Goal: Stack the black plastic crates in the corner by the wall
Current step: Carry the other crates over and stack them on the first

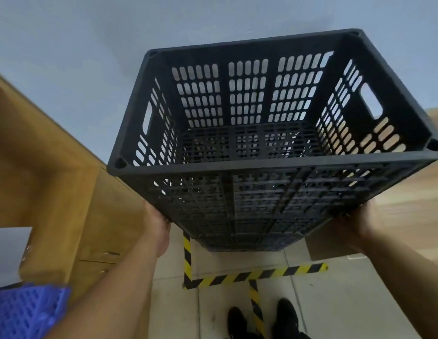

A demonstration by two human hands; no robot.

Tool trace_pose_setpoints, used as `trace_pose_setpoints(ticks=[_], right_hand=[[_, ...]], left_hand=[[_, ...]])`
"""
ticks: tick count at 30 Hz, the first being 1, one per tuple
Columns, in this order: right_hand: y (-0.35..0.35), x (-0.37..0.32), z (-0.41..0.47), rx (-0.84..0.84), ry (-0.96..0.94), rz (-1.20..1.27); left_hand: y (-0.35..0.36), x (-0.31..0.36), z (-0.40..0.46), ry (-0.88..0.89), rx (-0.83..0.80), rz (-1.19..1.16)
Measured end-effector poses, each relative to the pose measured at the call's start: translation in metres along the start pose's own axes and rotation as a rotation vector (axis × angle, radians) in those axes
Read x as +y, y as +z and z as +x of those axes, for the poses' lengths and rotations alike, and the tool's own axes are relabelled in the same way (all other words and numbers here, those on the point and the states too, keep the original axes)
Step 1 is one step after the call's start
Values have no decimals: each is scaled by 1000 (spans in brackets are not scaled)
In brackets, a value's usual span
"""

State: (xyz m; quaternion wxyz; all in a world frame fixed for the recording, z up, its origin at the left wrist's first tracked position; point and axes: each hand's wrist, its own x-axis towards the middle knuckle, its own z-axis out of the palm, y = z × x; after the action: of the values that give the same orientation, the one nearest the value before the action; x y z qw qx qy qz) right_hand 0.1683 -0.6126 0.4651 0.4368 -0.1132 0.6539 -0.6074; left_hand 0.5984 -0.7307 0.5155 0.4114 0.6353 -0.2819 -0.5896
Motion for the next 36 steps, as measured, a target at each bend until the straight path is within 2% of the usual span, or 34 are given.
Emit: trace_pose_setpoints(ticks=[5,9,12,19,24,32,36], right_hand=[[7,-15,8,30,115,89],[6,-22,17,37,115,78],[7,-29,15,60,82,31],[29,-57,16,45,221,175],[24,-52,13,84,169,73],[27,-41,4,107,196,82],[28,-43,3,126,209,114]], left_hand=[[11,-8,-17,-22,64,9],[21,-14,-19,-89,119,-82],[32,-17,-19,-57,136,-181],[53,-9,-5,-13,189,-281],[55,-15,-6,30,216,-304],[47,-15,0,50,197,-311],[48,-22,-3,56,257,-297]])
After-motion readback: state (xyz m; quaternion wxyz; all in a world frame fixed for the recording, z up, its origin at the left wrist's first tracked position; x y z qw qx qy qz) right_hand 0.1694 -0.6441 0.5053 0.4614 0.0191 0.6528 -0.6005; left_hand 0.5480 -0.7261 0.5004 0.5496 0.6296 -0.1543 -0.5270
